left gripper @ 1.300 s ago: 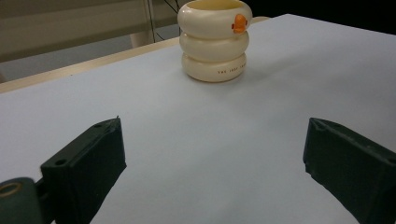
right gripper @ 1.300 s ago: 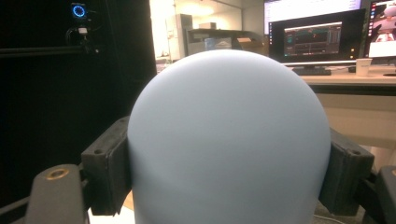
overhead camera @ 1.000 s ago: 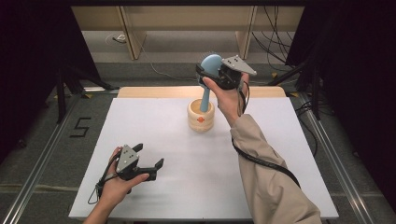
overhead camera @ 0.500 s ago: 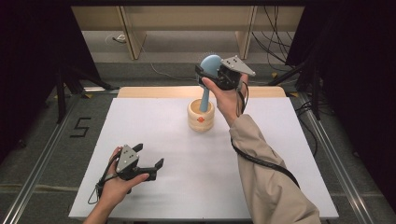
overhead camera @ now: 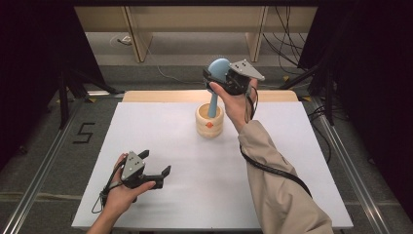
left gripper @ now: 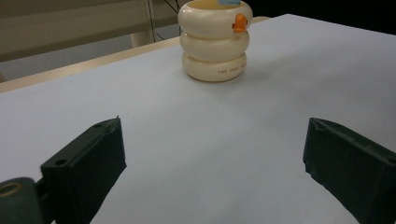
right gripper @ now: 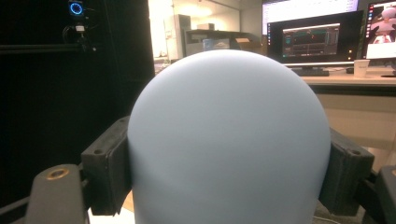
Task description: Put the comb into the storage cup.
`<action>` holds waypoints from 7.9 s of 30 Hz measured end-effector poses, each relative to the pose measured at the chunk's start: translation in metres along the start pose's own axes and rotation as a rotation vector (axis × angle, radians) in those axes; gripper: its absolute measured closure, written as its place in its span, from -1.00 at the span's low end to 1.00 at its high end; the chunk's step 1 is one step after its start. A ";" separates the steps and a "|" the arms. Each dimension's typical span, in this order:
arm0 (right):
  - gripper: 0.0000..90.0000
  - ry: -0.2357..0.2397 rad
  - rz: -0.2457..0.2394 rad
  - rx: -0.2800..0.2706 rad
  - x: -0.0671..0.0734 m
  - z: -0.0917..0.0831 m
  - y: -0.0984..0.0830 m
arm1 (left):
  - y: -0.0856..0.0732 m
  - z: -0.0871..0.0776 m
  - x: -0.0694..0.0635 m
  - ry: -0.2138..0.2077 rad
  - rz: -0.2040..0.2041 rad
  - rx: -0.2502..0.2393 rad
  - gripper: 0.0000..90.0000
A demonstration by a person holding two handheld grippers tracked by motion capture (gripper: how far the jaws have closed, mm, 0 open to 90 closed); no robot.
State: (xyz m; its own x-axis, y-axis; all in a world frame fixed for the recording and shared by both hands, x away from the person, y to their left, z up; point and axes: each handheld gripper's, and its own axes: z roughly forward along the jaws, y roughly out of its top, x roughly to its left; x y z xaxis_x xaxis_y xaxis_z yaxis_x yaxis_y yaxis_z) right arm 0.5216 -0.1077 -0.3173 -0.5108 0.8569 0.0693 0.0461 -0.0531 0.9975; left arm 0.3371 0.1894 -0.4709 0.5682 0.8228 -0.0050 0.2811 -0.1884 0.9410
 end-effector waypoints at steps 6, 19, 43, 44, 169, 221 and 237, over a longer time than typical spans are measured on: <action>-0.54 -0.002 0.001 0.006 0.000 0.001 -0.002 | 0.000 0.000 0.000 0.000 0.001 0.000 -0.88; -0.54 -0.006 0.001 0.014 0.000 0.003 -0.007 | 0.000 0.000 0.000 -0.001 0.000 -0.001 -0.88; -0.54 -0.018 0.003 0.031 -0.002 0.007 -0.020 | 0.000 0.000 0.000 -0.001 -0.001 0.000 -0.88; -0.54 -0.018 0.004 0.030 -0.002 0.007 -0.020 | 0.000 0.000 0.000 -0.001 -0.001 0.000 -0.88; -0.55 -0.041 0.035 0.086 -0.004 0.010 -0.084 | -0.002 0.002 0.000 -0.003 0.001 0.005 -0.88; -0.88 0.024 0.051 0.093 -0.020 -0.010 -0.078 | -0.002 0.004 -0.001 -0.007 0.002 0.010 -0.88; -1.00 -0.013 0.038 0.125 -0.026 -0.014 -0.080 | -0.002 0.004 -0.001 -0.008 0.003 0.011 -0.87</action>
State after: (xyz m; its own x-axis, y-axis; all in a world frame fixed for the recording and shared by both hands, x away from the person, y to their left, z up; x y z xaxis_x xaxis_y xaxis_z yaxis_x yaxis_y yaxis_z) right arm 0.5192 -0.1327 -0.3988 -0.4957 0.8620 0.1056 0.1718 -0.0219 0.9849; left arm 0.3388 0.1868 -0.4744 0.5748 0.8183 -0.0050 0.2883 -0.1967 0.9371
